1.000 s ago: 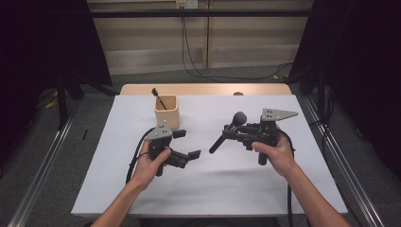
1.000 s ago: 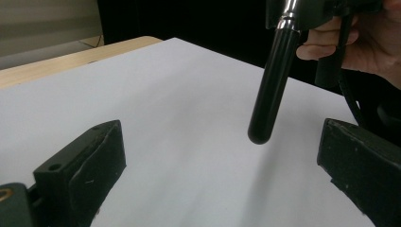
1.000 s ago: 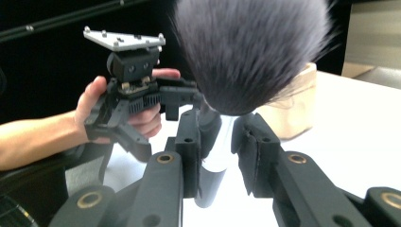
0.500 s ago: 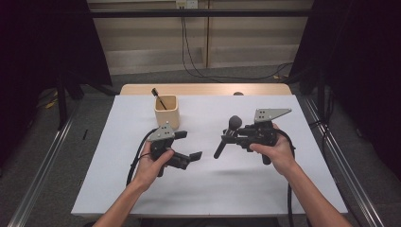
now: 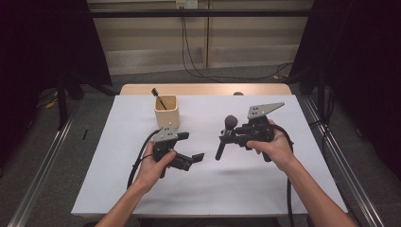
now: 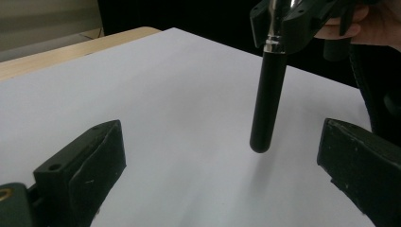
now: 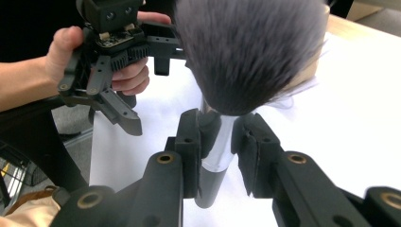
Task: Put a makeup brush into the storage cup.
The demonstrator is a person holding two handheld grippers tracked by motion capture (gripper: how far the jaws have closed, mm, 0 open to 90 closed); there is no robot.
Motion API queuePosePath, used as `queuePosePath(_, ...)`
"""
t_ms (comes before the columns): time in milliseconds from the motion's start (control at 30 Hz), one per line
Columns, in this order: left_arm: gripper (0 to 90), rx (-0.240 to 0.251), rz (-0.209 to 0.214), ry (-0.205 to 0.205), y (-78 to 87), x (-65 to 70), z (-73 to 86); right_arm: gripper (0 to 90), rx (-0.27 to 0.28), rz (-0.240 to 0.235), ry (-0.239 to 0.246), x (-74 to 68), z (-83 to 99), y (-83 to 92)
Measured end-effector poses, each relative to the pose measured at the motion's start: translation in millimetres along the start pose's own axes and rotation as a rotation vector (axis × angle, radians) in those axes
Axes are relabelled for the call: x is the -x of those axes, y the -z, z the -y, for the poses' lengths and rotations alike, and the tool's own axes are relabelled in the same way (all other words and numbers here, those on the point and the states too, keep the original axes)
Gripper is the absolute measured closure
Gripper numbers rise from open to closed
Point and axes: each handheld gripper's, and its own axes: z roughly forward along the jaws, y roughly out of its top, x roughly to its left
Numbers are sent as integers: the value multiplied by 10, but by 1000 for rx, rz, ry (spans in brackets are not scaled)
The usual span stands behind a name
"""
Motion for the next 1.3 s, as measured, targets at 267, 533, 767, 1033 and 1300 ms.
queuePosePath(267, 19, 3, -3, 3, -50, 36, 9, 713, -43, 1, 8, 27, -74, -66)
queuePosePath(533, 26, 41, -11, 16, -103, 52, 12, 713, -66, -4, 13, 27, -121, -125)
queuePosePath(767, 31, 26, 2, 18, -186, 94, 4, 713, -80, -10, 17, 17, -153, -197)
queuePosePath(1033, 26, 16, 24, 33, -284, 123, 0, 713, -93, -20, 34, -21, -185, -284)
queuePosePath(1300, 141, -14, 16, 29, -364, 118, -2, 713, -102, -28, 36, -27, -195, -345)
